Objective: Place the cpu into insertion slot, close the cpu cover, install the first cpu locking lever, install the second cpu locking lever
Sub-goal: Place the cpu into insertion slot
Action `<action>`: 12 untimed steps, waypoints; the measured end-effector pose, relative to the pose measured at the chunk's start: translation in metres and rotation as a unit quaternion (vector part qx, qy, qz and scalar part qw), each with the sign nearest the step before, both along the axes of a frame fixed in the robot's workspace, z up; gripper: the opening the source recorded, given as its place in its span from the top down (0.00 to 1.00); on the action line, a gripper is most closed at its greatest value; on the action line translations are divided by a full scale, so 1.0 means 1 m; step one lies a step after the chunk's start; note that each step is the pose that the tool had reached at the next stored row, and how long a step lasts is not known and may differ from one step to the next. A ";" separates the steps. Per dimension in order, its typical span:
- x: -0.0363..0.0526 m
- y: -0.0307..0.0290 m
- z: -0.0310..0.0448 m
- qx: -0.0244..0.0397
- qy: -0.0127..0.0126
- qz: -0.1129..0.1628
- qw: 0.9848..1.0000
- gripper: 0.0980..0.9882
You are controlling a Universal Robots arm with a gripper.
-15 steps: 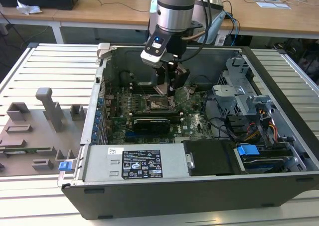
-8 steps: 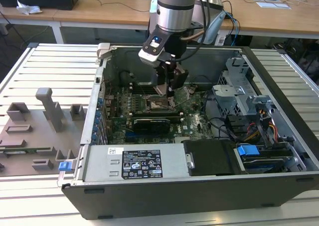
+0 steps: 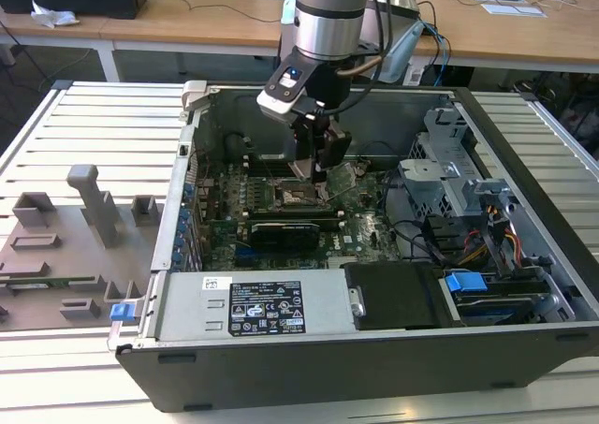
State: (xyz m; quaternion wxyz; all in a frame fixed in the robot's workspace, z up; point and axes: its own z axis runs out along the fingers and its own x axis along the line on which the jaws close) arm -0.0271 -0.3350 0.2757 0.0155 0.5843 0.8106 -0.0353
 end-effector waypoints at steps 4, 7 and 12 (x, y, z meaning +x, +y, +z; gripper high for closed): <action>0.0000 0.0000 -0.0001 -0.003 0.000 -0.018 1.000 0.50; 0.0000 0.0000 -0.0002 -0.005 0.000 -0.032 0.999 0.50; 0.0000 0.0000 -0.0004 -0.007 0.000 -0.050 0.999 0.50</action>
